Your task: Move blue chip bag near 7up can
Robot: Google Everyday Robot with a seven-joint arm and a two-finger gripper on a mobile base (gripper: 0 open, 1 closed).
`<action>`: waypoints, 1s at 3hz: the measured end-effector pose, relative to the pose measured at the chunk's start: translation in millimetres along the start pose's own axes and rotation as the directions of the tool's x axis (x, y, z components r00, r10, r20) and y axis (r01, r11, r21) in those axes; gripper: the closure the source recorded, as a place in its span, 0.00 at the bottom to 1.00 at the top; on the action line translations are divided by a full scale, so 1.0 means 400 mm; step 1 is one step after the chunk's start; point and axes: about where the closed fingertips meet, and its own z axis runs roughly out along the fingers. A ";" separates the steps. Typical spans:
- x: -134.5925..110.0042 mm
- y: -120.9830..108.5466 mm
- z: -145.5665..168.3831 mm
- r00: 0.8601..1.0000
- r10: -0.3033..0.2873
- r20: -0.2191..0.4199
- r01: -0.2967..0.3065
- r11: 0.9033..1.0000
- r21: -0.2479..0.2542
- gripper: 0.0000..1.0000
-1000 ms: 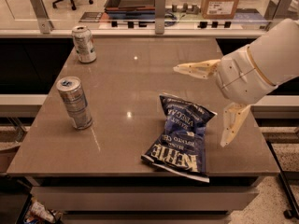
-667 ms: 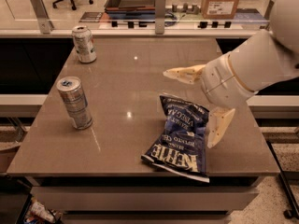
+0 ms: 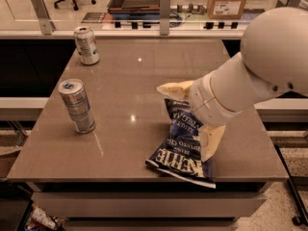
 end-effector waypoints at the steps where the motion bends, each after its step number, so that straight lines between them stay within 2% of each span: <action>1: -0.036 0.034 0.033 0.999 -0.022 -0.033 0.019 0.996 -0.083 0.18; 2: -0.053 0.042 0.037 0.999 -0.033 -0.036 0.029 0.993 -0.112 0.39; 3: -0.054 0.040 0.034 0.999 -0.033 -0.036 0.029 0.993 -0.112 0.64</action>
Offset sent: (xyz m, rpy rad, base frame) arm -0.0491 0.0329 -0.0360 -0.2218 0.1285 0.0837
